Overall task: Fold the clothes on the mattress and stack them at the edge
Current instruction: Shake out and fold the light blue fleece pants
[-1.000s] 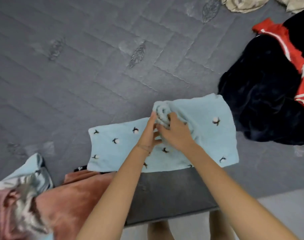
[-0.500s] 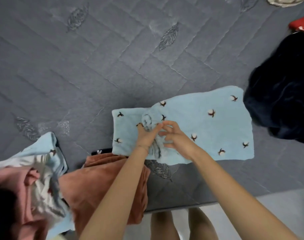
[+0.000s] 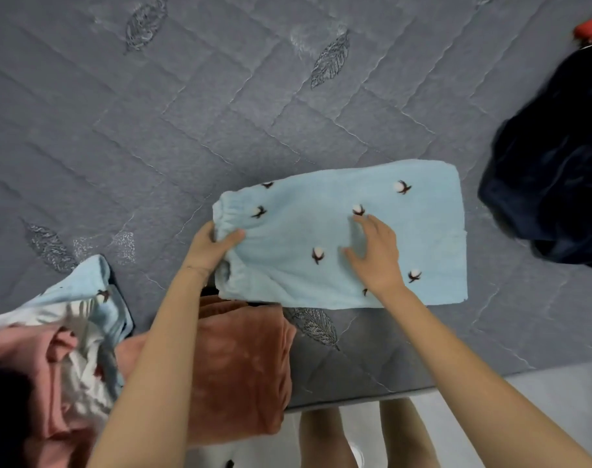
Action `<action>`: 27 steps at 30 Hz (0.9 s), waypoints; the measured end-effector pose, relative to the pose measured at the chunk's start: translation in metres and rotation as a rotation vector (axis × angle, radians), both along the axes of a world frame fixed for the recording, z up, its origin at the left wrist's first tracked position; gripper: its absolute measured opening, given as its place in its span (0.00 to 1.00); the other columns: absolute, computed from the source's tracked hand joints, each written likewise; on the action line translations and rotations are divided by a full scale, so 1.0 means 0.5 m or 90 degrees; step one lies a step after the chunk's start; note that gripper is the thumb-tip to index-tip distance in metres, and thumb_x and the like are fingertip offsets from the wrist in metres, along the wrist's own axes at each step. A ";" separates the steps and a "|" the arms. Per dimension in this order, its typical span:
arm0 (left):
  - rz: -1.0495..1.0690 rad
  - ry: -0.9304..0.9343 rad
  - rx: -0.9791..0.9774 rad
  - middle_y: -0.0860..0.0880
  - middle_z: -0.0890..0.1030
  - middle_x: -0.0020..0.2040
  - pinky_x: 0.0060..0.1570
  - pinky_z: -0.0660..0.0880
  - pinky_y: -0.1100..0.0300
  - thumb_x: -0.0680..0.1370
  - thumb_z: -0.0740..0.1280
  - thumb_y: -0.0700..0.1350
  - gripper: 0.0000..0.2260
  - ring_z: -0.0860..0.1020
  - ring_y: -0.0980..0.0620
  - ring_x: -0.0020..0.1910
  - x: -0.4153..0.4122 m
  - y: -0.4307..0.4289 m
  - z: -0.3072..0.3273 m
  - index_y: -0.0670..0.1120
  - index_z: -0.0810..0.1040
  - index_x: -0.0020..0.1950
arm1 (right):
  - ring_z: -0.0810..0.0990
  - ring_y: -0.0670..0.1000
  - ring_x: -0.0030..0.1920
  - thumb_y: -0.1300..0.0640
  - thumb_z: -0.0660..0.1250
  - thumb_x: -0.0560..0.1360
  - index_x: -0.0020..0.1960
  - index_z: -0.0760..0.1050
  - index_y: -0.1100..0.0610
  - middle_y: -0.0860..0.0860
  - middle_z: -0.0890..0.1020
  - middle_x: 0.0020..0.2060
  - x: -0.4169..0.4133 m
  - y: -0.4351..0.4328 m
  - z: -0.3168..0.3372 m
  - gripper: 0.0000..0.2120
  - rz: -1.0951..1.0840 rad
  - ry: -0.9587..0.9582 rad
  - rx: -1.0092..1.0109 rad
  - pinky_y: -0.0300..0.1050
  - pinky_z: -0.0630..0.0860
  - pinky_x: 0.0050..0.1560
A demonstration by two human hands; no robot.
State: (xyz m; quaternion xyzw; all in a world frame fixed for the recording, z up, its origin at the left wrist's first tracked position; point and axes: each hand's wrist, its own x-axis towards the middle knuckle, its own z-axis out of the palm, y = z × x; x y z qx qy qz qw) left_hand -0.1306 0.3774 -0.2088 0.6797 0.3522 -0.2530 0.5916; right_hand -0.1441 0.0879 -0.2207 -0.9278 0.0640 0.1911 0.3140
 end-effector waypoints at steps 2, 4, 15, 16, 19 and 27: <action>-0.070 0.020 0.079 0.44 0.76 0.64 0.62 0.73 0.46 0.73 0.74 0.44 0.26 0.75 0.43 0.64 -0.010 -0.007 -0.012 0.43 0.70 0.68 | 0.54 0.59 0.76 0.48 0.70 0.74 0.75 0.62 0.52 0.56 0.59 0.76 -0.004 -0.024 -0.016 0.34 0.033 0.022 -0.086 0.55 0.50 0.75; -0.141 -0.010 0.288 0.40 0.66 0.72 0.69 0.65 0.44 0.74 0.72 0.43 0.35 0.66 0.40 0.70 -0.015 -0.028 -0.023 0.45 0.59 0.76 | 0.47 0.59 0.77 0.44 0.70 0.73 0.76 0.58 0.48 0.55 0.53 0.77 -0.006 -0.047 -0.026 0.37 0.061 0.034 -0.137 0.59 0.45 0.75; -0.710 -0.233 0.555 0.45 0.36 0.78 0.69 0.33 0.36 0.79 0.54 0.65 0.34 0.29 0.42 0.72 -0.043 -0.375 -0.089 0.59 0.34 0.75 | 0.44 0.56 0.78 0.37 0.65 0.74 0.79 0.46 0.48 0.55 0.46 0.78 0.030 -0.218 -0.021 0.42 -0.158 0.053 -0.122 0.58 0.42 0.76; -0.715 -0.223 0.546 0.45 0.33 0.77 0.68 0.32 0.35 0.77 0.54 0.67 0.36 0.27 0.43 0.72 -0.049 -0.394 -0.107 0.59 0.33 0.75 | 0.44 0.55 0.78 0.37 0.65 0.74 0.79 0.45 0.48 0.54 0.46 0.78 0.033 -0.236 -0.025 0.43 -0.174 0.071 -0.114 0.58 0.43 0.76; -0.708 -0.185 0.566 0.47 0.28 0.74 0.65 0.28 0.34 0.75 0.52 0.71 0.40 0.28 0.43 0.73 -0.052 -0.419 -0.151 0.60 0.30 0.74 | 0.54 0.53 0.77 0.40 0.70 0.72 0.79 0.44 0.49 0.52 0.53 0.78 0.048 -0.285 -0.040 0.47 -0.279 0.127 0.033 0.58 0.54 0.75; -0.704 -0.153 0.576 0.49 0.24 0.73 0.61 0.22 0.37 0.71 0.54 0.74 0.44 0.27 0.44 0.73 -0.040 -0.424 -0.171 0.61 0.27 0.72 | 0.81 0.52 0.55 0.52 0.76 0.70 0.62 0.74 0.54 0.51 0.82 0.57 0.053 -0.346 -0.058 0.23 -0.344 0.232 0.259 0.56 0.77 0.60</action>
